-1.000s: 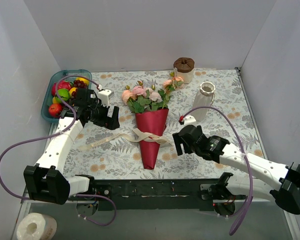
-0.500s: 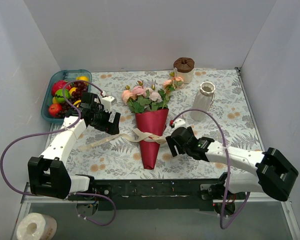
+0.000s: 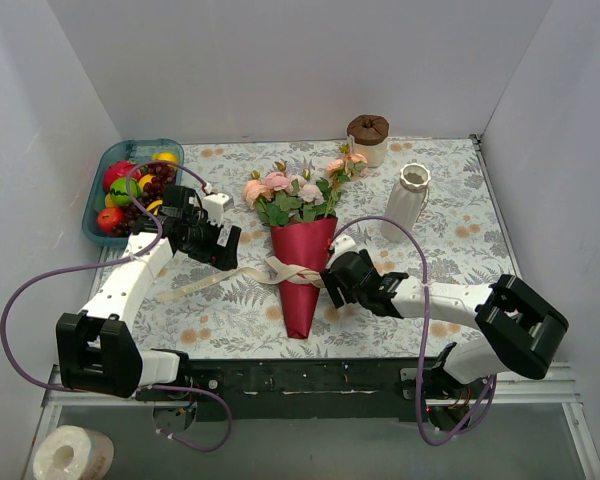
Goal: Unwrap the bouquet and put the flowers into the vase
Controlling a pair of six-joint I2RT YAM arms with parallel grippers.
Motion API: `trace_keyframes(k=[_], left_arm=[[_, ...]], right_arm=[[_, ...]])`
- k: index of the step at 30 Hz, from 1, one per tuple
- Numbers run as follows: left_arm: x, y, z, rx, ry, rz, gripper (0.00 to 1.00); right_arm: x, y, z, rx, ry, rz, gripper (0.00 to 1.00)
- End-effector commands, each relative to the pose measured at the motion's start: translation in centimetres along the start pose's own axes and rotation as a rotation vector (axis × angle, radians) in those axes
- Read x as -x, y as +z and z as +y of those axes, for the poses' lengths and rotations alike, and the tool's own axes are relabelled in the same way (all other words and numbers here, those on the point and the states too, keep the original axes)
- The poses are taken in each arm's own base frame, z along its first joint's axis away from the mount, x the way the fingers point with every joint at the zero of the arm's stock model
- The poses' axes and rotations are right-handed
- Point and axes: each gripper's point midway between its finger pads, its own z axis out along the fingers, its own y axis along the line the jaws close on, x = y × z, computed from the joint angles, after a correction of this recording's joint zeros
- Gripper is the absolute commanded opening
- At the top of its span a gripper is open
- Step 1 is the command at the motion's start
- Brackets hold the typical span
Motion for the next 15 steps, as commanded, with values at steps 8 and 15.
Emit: trace_keyframes(k=[8,15], left_arm=[[-0.2,0.5,0.4,0.016,0.028,0.001,0.98],[-0.5,1.0,0.6,0.013,0.031,0.011,0.98]], right_arm=[[2.3,0.7,1.2,0.052,-0.006,-0.124,0.64],[1.9,0.8,1.7,0.085,0.007,-0.14,0.52]])
